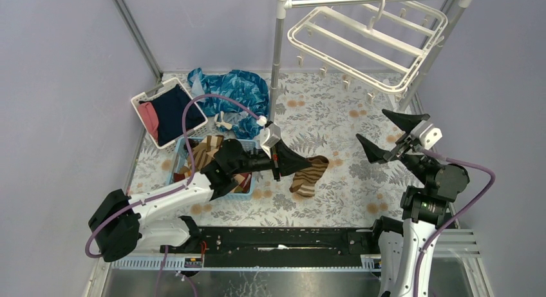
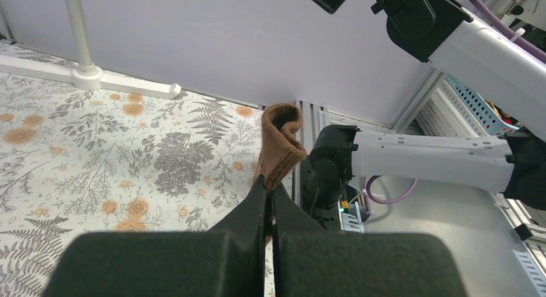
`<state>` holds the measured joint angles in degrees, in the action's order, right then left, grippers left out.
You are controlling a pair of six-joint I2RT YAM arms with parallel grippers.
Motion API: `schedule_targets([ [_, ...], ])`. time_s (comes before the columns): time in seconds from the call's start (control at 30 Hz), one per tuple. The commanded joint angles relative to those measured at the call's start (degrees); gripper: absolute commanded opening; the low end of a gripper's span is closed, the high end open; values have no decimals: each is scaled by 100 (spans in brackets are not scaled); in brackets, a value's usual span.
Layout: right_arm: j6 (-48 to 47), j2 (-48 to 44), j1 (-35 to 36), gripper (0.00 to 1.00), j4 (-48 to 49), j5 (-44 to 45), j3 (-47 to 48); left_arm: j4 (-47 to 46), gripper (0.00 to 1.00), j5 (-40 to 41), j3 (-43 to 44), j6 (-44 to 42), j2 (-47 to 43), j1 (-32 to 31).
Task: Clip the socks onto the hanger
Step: Open the clamp at the hanger.
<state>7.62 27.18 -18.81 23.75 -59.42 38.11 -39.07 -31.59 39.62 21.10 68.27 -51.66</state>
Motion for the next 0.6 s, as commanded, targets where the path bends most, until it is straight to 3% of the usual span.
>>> schedule_targets([
  [0.0, 369, 250, -9, 100, 1484, 255, -164, -228, 0, 207, -153, -216, -68, -10],
  [0.27, 942, 804, -9, 100, 2301, 326, -136, -291, 0, 302, -133, -358, 7, -3],
  [0.57, 1310, 1377, 28, 100, 2483, 338, 203, -334, 0, 308, -41, -401, 166, -11],
])
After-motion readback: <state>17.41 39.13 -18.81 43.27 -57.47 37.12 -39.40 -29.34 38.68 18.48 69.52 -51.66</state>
